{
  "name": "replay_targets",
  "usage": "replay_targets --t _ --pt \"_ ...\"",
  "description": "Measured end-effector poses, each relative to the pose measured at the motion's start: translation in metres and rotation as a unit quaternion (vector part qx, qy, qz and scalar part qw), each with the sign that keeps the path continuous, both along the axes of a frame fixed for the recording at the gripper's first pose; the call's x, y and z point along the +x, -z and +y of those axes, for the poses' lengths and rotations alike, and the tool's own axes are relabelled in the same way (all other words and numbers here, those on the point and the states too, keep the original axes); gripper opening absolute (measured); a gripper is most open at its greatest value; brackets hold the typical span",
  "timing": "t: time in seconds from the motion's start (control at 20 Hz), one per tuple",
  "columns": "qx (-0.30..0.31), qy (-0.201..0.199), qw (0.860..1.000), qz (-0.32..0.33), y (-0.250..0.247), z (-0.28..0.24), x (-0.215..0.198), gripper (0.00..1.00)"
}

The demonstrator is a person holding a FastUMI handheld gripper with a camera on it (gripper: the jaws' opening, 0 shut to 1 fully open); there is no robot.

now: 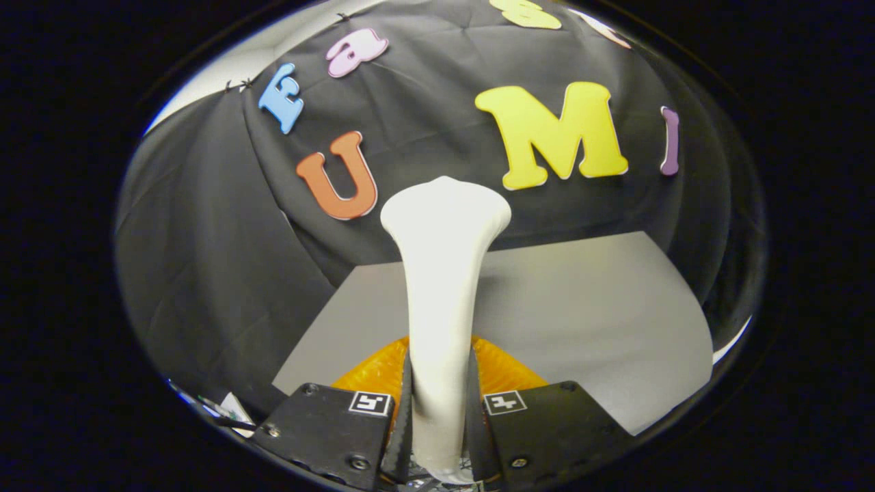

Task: Iron the clothes twice with a garment steamer, once on the left side and once on the right side.

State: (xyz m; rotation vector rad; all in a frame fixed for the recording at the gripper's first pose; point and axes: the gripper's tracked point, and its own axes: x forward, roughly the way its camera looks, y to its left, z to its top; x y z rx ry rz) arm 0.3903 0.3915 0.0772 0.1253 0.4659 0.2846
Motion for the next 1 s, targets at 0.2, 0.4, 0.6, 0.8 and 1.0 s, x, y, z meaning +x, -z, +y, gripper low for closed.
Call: replay_targets --t 0.2,0.4,0.6,0.8,1.0 --pt "0.016 0.006 0.999 -0.035 -0.029 -0.019 -0.030 0.36" --pt "0.021 0.022 0.997 -0.069 -0.048 -0.050 -0.060 0.36" --pt "0.023 0.060 0.994 -0.087 -0.047 -0.098 -0.094 0.36" --pt "0.011 0.097 0.992 -0.084 -0.025 -0.155 -0.135 0.36" --pt "0.001 0.138 0.985 -0.101 -0.033 -0.212 -0.171 0.36"
